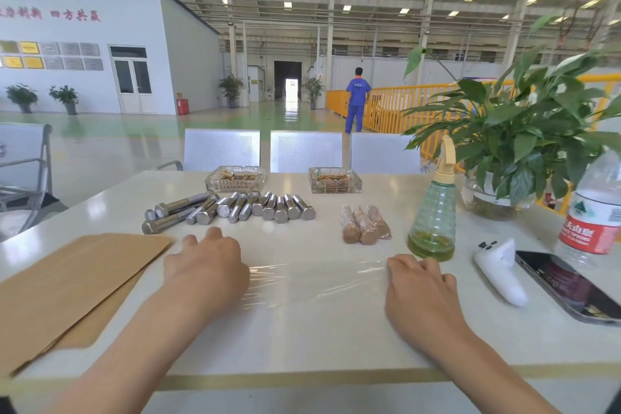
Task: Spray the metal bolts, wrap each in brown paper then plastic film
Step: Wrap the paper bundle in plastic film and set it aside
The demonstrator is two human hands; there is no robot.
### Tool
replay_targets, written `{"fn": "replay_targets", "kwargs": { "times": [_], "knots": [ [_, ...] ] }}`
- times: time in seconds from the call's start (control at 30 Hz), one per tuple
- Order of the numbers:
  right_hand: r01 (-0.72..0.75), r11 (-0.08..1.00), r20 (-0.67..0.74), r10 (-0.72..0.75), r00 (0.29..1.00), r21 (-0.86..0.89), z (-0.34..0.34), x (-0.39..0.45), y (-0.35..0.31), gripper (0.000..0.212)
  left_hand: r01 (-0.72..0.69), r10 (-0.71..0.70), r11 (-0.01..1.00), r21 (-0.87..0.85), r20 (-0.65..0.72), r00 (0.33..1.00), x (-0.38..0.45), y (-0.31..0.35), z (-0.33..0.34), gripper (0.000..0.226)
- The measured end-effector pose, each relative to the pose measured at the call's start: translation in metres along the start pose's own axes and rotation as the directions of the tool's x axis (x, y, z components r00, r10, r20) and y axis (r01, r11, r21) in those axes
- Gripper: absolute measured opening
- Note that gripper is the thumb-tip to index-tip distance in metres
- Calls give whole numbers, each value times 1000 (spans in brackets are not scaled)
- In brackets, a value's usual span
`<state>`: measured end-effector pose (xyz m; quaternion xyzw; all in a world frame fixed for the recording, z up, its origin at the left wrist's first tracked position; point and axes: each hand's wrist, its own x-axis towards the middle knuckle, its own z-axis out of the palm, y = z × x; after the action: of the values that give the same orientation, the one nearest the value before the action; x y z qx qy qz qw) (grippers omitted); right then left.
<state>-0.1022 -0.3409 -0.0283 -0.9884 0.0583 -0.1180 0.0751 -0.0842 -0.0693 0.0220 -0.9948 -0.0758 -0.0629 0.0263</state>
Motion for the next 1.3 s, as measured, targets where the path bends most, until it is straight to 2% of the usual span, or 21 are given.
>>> {"fn": "replay_targets", "kwargs": {
  "times": [0.13,0.23,0.33,0.5,0.6,0.7,0.77,0.83,0.97,1.3],
  "knots": [
    [19,1000,90,-17,996,-20,0,3,12,23,-37,37,999,-13,5,999,-7,-3,8,39],
    [40,999,177,-34,984,-33,-5,4,28,42,-49,49,997,-54,8,999,-7,-12,11,45],
    [81,996,207,-70,976,-43,-10,5,37,50,-62,63,997,-44,32,998,-4,-20,16,52],
    [105,994,241,-99,965,-14,-11,8,44,55,-108,100,990,-85,-90,991,2,-36,19,20],
    [99,995,236,-93,967,-12,-10,9,46,56,-131,115,982,-139,-115,987,3,-42,24,22],
    [86,996,230,-82,970,-7,-7,9,45,56,-92,87,973,-212,-34,996,6,-55,14,26],
    [74,997,219,-71,973,-3,-6,9,45,56,-56,57,986,-158,5,998,9,-63,4,37],
    [62,998,204,-61,977,5,-3,8,45,55,-48,47,998,-40,-32,998,9,-63,0,42],
    [11,998,145,-21,989,68,1,9,43,57,-121,141,979,166,-114,983,-5,-40,11,27],
    [-18,981,24,13,1000,194,-12,5,42,47,-128,141,982,138,-95,985,-9,-46,4,27]
  ]
}}
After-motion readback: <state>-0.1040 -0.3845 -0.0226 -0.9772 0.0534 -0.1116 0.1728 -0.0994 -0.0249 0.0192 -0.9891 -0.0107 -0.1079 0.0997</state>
